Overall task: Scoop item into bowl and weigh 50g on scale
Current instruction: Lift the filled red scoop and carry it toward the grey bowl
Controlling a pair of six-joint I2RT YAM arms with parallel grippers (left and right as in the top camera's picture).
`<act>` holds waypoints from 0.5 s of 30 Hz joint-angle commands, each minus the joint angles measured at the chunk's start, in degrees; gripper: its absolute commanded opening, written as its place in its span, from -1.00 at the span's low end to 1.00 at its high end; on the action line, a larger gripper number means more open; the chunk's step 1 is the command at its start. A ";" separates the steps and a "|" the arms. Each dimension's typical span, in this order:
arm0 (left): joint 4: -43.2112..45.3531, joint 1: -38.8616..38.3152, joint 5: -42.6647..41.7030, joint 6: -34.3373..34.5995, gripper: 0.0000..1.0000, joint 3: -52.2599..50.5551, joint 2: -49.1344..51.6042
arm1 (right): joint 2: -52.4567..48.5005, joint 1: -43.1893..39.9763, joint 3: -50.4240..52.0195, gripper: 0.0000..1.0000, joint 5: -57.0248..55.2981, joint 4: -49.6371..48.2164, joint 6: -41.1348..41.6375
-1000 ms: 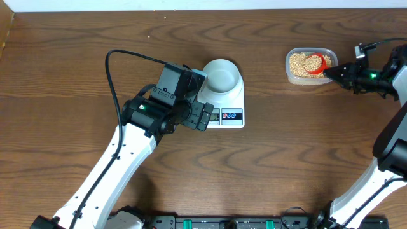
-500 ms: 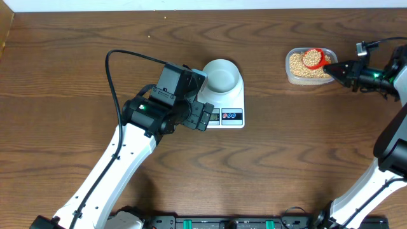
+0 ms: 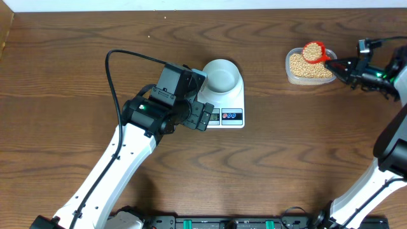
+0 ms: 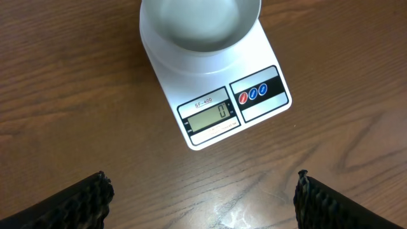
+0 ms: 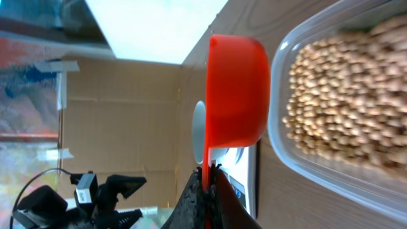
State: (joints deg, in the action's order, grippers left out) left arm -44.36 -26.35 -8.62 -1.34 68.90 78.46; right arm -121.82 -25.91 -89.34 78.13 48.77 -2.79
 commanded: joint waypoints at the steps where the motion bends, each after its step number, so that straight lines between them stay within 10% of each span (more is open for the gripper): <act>1: 0.02 0.28 0.52 -0.07 0.86 -0.44 0.15 | -0.11 2.91 0.26 -0.98 4.26 -0.26 -1.18; 15: 0.02 0.28 0.52 -0.07 0.86 -0.44 0.15 | 0.00 13.00 0.15 -0.98 6.91 -1.62 -1.07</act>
State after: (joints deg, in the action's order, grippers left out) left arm -44.36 -26.35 -8.62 -1.34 68.90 78.46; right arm -121.84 -15.57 -89.34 82.32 47.94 -2.79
